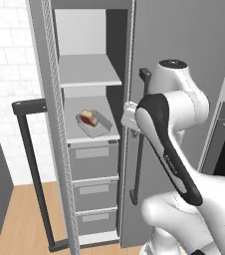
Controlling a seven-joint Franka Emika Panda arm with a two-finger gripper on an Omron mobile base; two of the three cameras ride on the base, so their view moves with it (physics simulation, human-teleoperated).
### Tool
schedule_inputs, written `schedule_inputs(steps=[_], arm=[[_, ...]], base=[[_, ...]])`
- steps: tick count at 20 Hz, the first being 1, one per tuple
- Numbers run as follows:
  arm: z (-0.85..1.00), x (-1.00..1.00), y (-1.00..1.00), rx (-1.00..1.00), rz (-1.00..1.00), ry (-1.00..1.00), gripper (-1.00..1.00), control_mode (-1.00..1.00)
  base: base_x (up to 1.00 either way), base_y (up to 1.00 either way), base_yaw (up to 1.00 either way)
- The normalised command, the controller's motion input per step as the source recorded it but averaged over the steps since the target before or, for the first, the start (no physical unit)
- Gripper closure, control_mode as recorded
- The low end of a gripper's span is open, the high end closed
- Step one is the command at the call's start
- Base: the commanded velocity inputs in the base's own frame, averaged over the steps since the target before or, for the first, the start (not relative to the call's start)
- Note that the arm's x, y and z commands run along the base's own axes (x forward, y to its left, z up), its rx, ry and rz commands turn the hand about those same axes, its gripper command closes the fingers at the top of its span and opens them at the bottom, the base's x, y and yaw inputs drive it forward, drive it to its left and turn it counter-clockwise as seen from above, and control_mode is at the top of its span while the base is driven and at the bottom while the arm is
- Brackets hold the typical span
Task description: Take the meat container that has the steak and place it on the second highest rack of the freezer. Then take the vegetable container that has the garlic and tomato and place it on the highest rack of the freezer.
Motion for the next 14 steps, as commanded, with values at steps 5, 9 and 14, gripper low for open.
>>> schedule_inputs(steps=[5, 9, 14], arm=[[0.6, -0.89, -0.78, -0.1, 0.34, -0.18, -1.0, -1.0], [0.23, -0.31, -0.42, -0.05, 0.21, -0.09, -1.0, -1.0], [0.0, 0.0, 0.0, 0.0, 0.0, 0.0, -1.0, 1.0]], base=[[0.0, 0.0, 0.0], [0.0, 0.0, 0.0], [-0.05, -0.03, 0.01]])
